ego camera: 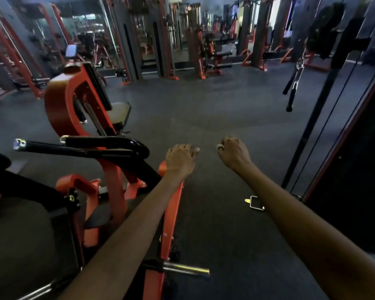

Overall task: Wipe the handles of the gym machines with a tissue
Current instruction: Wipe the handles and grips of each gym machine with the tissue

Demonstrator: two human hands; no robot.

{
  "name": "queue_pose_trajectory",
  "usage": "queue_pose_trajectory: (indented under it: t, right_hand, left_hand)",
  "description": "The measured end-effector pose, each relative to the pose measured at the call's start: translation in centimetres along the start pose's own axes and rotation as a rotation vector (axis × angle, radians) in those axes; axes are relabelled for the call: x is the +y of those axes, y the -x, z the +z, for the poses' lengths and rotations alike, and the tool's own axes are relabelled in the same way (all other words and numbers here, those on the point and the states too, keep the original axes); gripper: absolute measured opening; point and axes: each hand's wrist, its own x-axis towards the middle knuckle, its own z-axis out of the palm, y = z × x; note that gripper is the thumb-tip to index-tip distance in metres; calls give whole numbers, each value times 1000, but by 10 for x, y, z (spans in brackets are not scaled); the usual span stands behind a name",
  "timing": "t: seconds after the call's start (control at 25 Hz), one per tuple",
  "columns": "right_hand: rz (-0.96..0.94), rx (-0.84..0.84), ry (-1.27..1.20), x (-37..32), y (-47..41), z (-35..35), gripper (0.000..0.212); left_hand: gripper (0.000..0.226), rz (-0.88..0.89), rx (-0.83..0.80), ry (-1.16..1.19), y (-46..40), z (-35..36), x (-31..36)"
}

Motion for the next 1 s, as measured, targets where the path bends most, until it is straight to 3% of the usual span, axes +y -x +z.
queue_pose_trajectory:
  t: [0.24, 0.48, 0.64, 0.84, 1.0]
  right_hand:
    - [-42, -40, -43, 58, 2, 26, 24]
    - [-90, -61, -85, 100, -77, 62, 21]
    - [-170, -128, -102, 112, -157, 89, 19]
    - [-232, -226, -131, 117, -243, 138, 17]
    - [-323, -337, -172, 98, -311, 188, 20]
  left_hand:
    - [51, -21, -73, -5, -5, 60, 29]
    - [51, -48, -32, 28, -73, 102, 43]
    - [50, -167, -20, 91, -145, 123, 33]
    - [84, -248, -30, 75, -216, 145, 15]
    - [50, -433, -13, 55, -266, 155, -14]
